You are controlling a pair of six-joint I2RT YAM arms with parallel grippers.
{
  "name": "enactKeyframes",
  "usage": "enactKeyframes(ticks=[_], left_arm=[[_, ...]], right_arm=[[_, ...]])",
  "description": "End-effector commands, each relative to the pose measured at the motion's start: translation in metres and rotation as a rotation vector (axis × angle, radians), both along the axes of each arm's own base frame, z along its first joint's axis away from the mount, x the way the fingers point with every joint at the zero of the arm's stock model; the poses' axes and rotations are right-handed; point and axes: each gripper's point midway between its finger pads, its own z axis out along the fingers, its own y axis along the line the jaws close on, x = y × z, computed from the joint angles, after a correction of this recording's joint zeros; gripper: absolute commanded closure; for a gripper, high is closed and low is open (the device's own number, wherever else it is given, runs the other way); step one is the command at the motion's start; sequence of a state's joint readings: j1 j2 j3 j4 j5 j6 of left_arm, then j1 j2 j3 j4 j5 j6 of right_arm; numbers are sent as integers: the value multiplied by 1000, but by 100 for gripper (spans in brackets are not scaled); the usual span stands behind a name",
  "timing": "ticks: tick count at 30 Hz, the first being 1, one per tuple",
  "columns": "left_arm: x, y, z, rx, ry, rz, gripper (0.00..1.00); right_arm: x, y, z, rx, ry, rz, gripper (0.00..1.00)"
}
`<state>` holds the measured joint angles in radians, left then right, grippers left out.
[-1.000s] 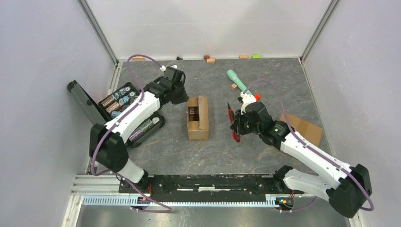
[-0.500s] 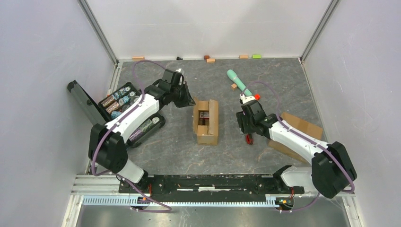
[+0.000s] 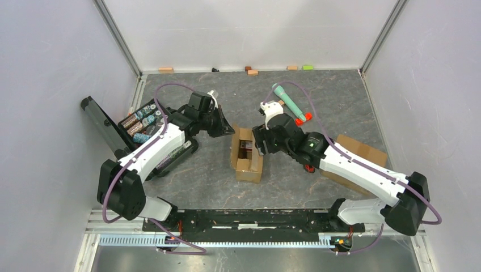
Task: Unpack the express box
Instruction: Open the express box at the center of the board.
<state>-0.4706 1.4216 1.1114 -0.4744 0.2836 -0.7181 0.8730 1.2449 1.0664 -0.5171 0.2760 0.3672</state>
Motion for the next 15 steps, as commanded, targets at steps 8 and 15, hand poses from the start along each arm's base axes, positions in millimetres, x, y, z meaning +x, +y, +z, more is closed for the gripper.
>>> enactKeyframes(ticks=[8,15], left_arm=[[-8,7,6,-40,-23,30,98],[-13,27,-6,52,-15,42,98]], right_arm=[[0,28,-26,-192,14,-26,16],[-3,-1,-17,-210,-13,-89,32]])
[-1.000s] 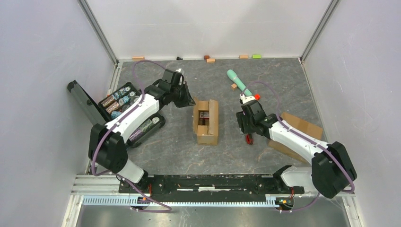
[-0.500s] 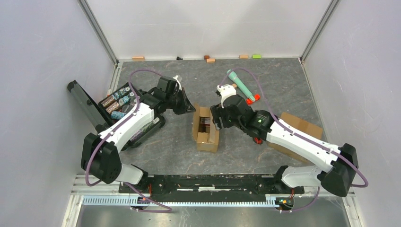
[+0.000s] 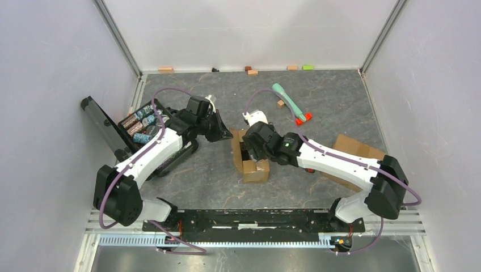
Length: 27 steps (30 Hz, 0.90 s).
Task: Unpack the express box
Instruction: Open the express box at the center of the board.
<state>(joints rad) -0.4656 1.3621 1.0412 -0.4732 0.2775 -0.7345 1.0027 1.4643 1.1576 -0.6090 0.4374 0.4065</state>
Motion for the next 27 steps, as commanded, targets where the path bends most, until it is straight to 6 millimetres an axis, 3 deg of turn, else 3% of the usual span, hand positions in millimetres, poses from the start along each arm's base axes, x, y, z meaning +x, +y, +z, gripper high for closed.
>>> enactKeyframes(ticks=[1,4,9,16,23,27], left_arm=[[1,20,-2,65,-28,23,98],[-1,24,-6,80,-26,21,98],[-3,23,-14,83,-8,13,98],[-6,28,-32,102,22,34,98],[-17,26,-62,46,73,80,98],[-22,20,-76,-20,108,116,98]], right_arm=[[4,-28,28,6,-66,-77,37],[1,-34,27,10,-61,-82,50],[1,-45,22,-3,-57,-98,59],[5,-71,-29,-27,22,-132,81],[1,-53,-57,38,67,-78,71],[9,-53,-40,22,34,-79,70]])
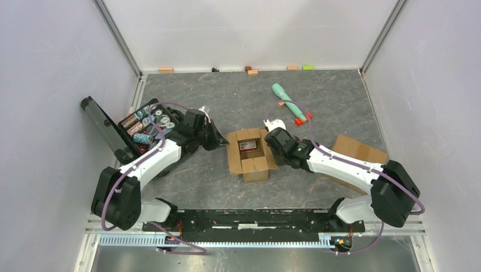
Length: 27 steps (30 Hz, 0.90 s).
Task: Unpack the express box
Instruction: Open the express box at the center of the board, then pick up the express box from the center of the board.
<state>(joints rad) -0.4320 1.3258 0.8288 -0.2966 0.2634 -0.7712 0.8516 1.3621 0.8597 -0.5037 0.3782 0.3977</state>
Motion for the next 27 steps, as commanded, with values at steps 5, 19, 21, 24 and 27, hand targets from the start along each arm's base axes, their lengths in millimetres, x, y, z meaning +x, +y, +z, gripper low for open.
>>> enactKeyframes(ticks=[5,19,21,24,27], left_arm=[[-16,0,-5,-70,53,66,98],[-22,-25,65,-298,28,62,98],[-22,-25,65,-301,28,60,98],[-24,-26,66,-303,31,56,98],[-24,-26,66,-303,28,55,98]], right_arm=[[27,-2,83,-1,-182,-40,59],[-29,110,146,74,-282,207,32],[-38,126,146,76,-291,229,31],[-45,144,140,75,-285,252,30],[-45,153,122,33,-272,253,32]])
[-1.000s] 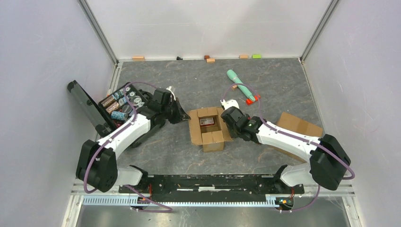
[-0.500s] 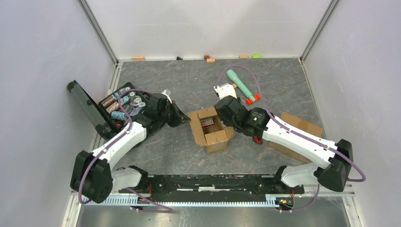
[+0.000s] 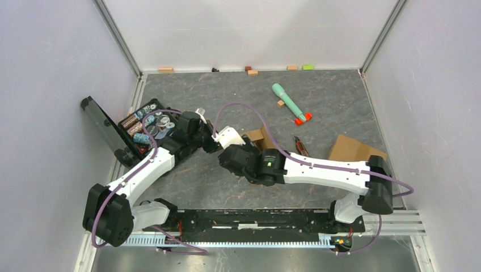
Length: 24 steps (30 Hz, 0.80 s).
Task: Unpack the express box
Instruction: Pick up the express box from the center of the board.
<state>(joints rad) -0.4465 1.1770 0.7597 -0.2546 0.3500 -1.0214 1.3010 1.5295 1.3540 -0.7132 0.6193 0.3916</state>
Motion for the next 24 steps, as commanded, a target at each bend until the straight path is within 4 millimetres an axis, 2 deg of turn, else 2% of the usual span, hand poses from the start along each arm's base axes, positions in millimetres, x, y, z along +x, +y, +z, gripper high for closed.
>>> enactKeyframes(ticks=[1,7,10,11,12,14,15,17,20,22,24], left_arm=[[0,-9,28,-69,-37,-20,98],[0,-9,30,-63,-39,-27,98],[1,-10,34,-61,-52,-37,93],[1,-10,35,-56,-57,-42,89],[2,-8,37,-49,-63,-40,83],[7,-2,42,-28,-82,-31,61],[11,2,46,-25,-89,-20,46],[22,14,57,-18,-121,4,29],[41,40,69,7,-158,68,19],[52,58,68,23,-163,115,16],[61,67,61,2,-147,143,16]], right_arm=[[11,14,2,17,-41,-66,32],[18,11,-30,-68,-49,-123,42],[22,13,-33,-86,-67,-143,53],[25,12,-32,-91,-73,-150,63],[27,12,-28,-93,-80,-158,76],[34,8,-18,-90,-87,-176,97],[37,5,-13,-80,-87,-187,100],[43,-2,-2,-33,-69,-191,100],[48,-10,20,71,-48,-183,100],[50,-11,40,153,-32,-166,100],[52,-10,64,240,-28,-145,100]])
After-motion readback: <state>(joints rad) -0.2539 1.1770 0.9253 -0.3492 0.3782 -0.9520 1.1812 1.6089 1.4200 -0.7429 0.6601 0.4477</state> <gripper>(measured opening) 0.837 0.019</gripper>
